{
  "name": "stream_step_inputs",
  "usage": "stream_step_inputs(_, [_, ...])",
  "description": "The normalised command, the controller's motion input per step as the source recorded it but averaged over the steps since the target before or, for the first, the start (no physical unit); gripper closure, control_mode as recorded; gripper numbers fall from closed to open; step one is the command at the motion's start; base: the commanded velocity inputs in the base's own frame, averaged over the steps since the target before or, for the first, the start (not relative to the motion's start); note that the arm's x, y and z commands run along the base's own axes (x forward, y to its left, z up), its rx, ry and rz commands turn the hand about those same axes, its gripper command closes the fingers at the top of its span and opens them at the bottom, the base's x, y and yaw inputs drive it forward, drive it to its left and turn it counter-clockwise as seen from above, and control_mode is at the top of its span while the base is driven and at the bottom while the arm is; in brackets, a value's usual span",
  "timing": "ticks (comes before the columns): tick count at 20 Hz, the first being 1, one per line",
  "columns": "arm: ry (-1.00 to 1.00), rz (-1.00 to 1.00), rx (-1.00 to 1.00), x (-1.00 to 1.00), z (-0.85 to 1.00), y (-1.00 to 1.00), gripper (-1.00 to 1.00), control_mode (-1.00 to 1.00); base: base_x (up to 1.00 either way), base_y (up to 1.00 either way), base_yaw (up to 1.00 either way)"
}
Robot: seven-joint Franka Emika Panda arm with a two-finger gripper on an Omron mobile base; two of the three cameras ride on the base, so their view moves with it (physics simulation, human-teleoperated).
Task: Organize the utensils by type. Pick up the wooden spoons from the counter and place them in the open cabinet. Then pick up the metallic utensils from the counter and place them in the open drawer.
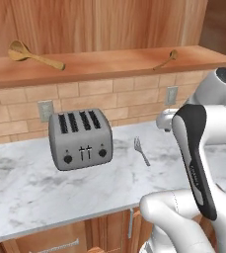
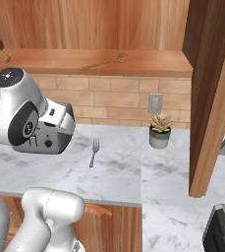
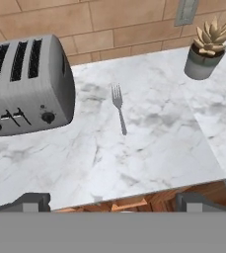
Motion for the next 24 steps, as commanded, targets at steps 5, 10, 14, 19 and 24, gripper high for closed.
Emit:
stream_step_inputs(5, [0.0,0.0,0.0,0.0,0.0,0.0,-1.0,1.0,0.0,0.0,0.0])
stream_step_inputs(10, [0.0,0.01,0.0,0.05,-0.04,-0.01,-1.0,-1.0,0.08,-0.01,0.0])
stream_step_inputs(14, [0.02,0.09,0.0,0.39,-0.44,-0.13,-1.0,-1.0,0.0,0.0,0.0])
stream_step_inputs(19, [0.05,0.09,0.0,0.36,-0.66,-0.16,-1.0,-1.0,0.0,0.0,0.0])
stream_step_inputs(24, [0.11,0.05,0.0,0.3,-0.55,0.0,-1.0,-1.0,0.0,0.0,0.0])
